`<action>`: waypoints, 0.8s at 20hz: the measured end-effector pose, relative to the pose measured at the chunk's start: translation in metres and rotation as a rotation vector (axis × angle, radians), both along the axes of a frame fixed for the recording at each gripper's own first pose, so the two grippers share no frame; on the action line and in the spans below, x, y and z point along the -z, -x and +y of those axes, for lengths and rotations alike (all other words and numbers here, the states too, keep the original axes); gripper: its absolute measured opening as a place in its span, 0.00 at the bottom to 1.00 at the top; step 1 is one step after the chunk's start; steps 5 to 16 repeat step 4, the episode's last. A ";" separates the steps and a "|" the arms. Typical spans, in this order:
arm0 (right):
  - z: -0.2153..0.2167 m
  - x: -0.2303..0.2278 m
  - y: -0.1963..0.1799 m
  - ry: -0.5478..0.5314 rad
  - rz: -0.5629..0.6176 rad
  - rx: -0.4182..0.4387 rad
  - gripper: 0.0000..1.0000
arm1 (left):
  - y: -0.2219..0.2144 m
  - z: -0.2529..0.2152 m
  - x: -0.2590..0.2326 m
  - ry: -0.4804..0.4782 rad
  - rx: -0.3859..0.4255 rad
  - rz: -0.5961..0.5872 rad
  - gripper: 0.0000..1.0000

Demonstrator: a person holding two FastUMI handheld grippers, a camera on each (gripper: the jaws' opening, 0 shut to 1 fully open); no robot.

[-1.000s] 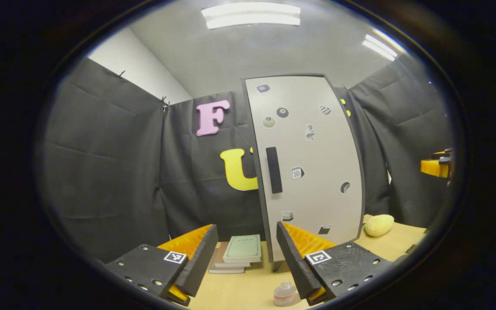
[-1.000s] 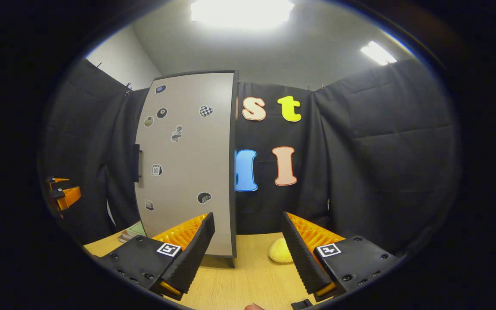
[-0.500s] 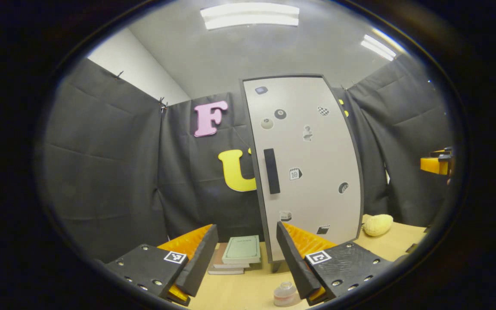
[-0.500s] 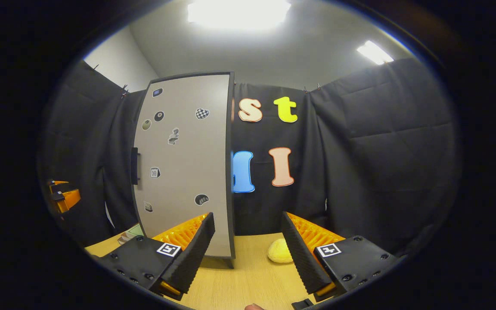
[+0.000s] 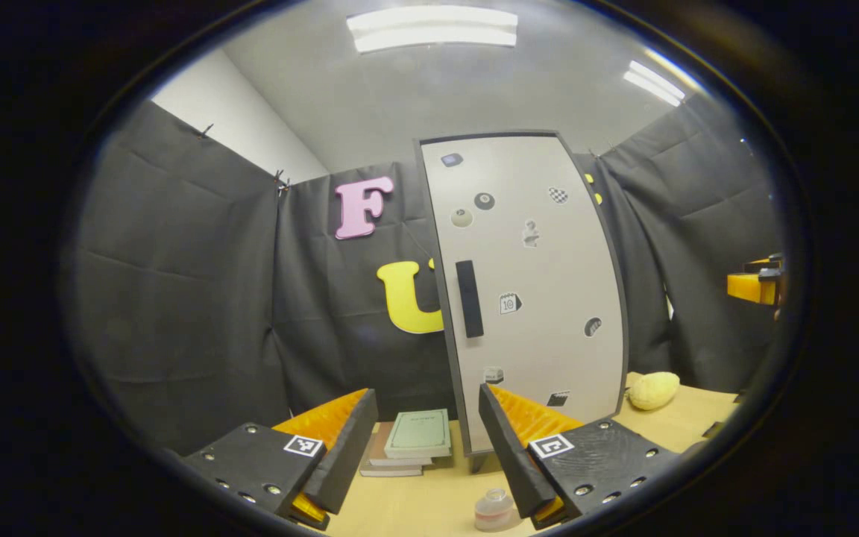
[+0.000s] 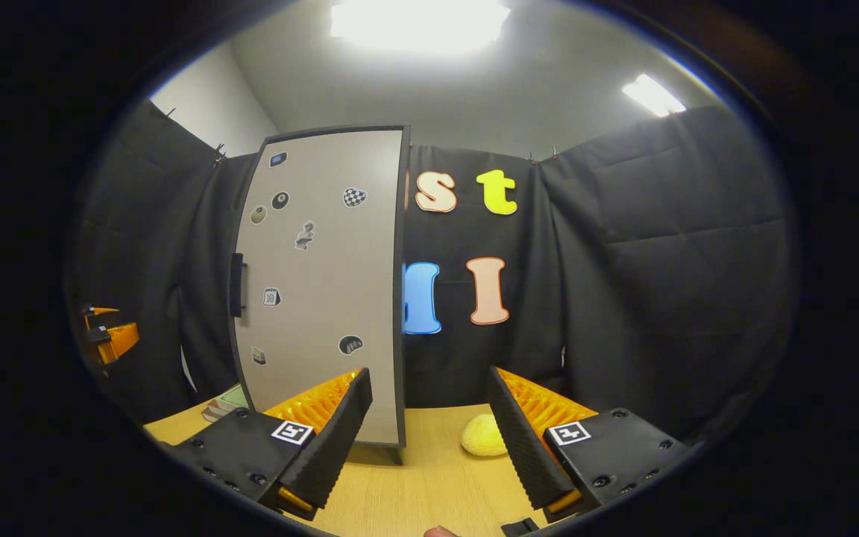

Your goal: Open the cabinet door with the right hand, grasp the bottle in the cabinet with the left hand and place it on the coaster, then close the cabinet door with the right hand.

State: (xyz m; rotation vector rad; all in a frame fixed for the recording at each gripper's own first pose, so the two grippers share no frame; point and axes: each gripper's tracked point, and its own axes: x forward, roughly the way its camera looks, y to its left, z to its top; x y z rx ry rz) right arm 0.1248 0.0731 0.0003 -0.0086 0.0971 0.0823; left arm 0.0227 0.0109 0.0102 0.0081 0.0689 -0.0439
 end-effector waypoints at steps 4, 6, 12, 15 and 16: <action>0.003 -0.002 0.001 0.006 -0.009 0.000 0.97 | -0.003 0.002 -0.002 -0.001 0.001 -0.001 0.84; 0.003 -0.002 0.001 0.006 -0.009 0.000 0.97 | -0.003 0.002 -0.002 -0.001 0.001 -0.001 0.84; 0.003 -0.002 0.001 0.006 -0.009 0.000 0.97 | -0.003 0.002 -0.002 -0.001 0.001 -0.001 0.84; 0.003 -0.002 0.001 0.006 -0.009 0.000 0.97 | -0.003 0.002 -0.002 -0.001 0.001 -0.001 0.84; 0.003 -0.002 0.001 0.006 -0.009 0.000 0.97 | -0.003 0.002 -0.002 -0.001 0.001 -0.001 0.84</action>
